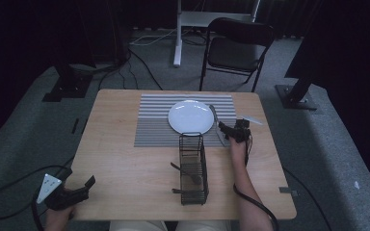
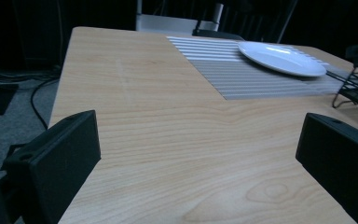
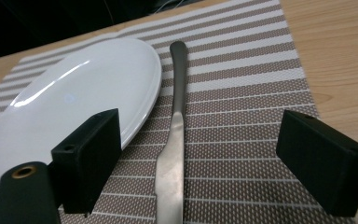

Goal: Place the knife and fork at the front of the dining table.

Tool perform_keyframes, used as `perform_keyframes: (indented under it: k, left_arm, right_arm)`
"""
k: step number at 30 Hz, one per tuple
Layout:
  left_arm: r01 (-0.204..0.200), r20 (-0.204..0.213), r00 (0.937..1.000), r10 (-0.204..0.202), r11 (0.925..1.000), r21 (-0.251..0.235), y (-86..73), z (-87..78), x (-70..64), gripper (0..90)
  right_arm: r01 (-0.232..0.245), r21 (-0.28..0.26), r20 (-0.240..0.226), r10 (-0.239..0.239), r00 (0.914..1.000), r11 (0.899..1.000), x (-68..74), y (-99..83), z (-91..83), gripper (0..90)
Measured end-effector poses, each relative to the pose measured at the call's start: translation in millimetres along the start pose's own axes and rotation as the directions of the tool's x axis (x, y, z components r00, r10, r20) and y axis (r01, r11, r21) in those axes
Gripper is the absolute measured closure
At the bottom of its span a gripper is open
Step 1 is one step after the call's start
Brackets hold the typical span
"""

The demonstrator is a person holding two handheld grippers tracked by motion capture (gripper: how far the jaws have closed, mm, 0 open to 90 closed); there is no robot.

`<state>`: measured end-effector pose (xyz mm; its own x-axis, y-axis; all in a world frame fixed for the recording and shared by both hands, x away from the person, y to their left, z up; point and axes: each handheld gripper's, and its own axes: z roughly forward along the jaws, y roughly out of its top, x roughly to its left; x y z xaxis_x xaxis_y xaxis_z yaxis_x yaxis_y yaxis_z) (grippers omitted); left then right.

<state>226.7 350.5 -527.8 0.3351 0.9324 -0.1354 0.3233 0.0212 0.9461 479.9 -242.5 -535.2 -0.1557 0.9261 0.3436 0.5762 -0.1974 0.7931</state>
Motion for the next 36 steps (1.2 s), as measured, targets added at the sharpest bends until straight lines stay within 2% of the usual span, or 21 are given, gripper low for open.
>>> perform_keyframes:
  k: [3, 7, 10, 17, 19, 21, 23, 30, 31, 32, 33, 34, 36]
  left_arm:
    - [-0.030, 0.007, 0.9995, 0.029, 0.9986, 0.044, 0.9, 0.9, -2.1, 0.0]
    - [-0.020, 0.083, 0.9965, 0.009, 0.9913, 0.130, 0.2, 6.3, -3.1, 0.0]
    - [-0.027, 0.111, 0.9937, 0.008, 0.9853, 0.169, -1.3, 11.3, -6.8, 0.0]
    - [-0.008, 0.127, 0.9919, -0.012, 0.9877, 0.156, -1.0, 13.5, -9.0, 0.0]
    - [0.016, 0.150, 0.9879, -0.040, 0.9876, 0.156, -0.5, 13.2, -8.8, 0.0]
    - [0.026, 0.160, 0.9858, -0.050, 0.9885, 0.149, 0.4, 12.8, -10.3, 0.0]
    - [0.028, 0.179, 0.9823, -0.054, 0.9897, 0.140, 2.2, 12.9, -13.3, 0.0]
    - [0.010, 0.200, 0.9791, -0.037, 0.9908, 0.135, 6.8, 19.3, -23.9, 0.0]
    - [0.001, 0.217, 0.9756, -0.031, 0.9906, 0.137, 7.7, 20.9, -26.7, 0.0]
    - [-0.002, 0.217, 0.9758, -0.028, 0.9905, 0.138, 8.7, 22.2, -29.6, 0.0]
    - [-0.001, 0.237, 0.9710, -0.031, 0.9911, 0.133, 10.0, 23.9, -33.7, 0.0]
    - [-0.001, 0.237, 0.9710, -0.031, 0.9911, 0.133, 10.0, 23.9, -33.7, 0.0]
    - [-0.014, 0.272, 0.9621, -0.022, 0.9915, 0.130, 14.2, 28.7, -44.5, 0.0]
  right_arm:
    - [0.009, -0.011, 0.005, -0.009, 0.9999, 1.000, 1.5, -0.9, -6.2, 13.8]
    - [0.036, -0.020, 0.028, -0.035, 0.9990, 0.999, 0.0, -3.3, -16.3, 14.0]
    - [0.041, -0.011, 0.029, -0.041, 0.9987, 0.999, -5.6, -4.5, -25.9, 13.9]
    - [0.066, 0.000, 0.026, -0.066, 0.9975, 0.998, -13.5, -10.8, -39.4, 13.7]
    - [0.082, -0.019, 0.031, -0.081, 0.9962, 0.996, -15.3, -16.0, -46.0, 13.7]
    - [0.088, -0.022, 0.037, -0.087, 0.9955, 0.996, -15.2, -18.2, -49.0, 13.8]
    - [0.103, -0.039, 0.045, -0.101, 0.9939, 0.994, -14.8, -21.0, -54.1, 13.7]
    - [0.130, -0.070, 0.051, -0.127, 0.9906, 0.989, -15.8, -34.5, -76.4, 13.7]
    - [0.131, -0.068, 0.051, -0.128, 0.9905, 0.989, -16.2, -36.2, -78.9, 13.7]
    - [0.131, -0.072, 0.057, -0.127, 0.9902, 0.989, -17.2, -39.1, -83.4, 13.8]
    - [0.127, -0.073, 0.062, -0.123, 0.9905, 0.989, -18.4, -41.4, -87.1, 13.8]
    - [0.115, -0.076, 0.063, -0.110, 0.9919, 0.990, -19.7, -44.3, -91.9, 13.8]
    - [0.115, -0.082, 0.076, -0.109, 0.9911, 0.990, -21.3, -48.6, -99.4, 13.7]
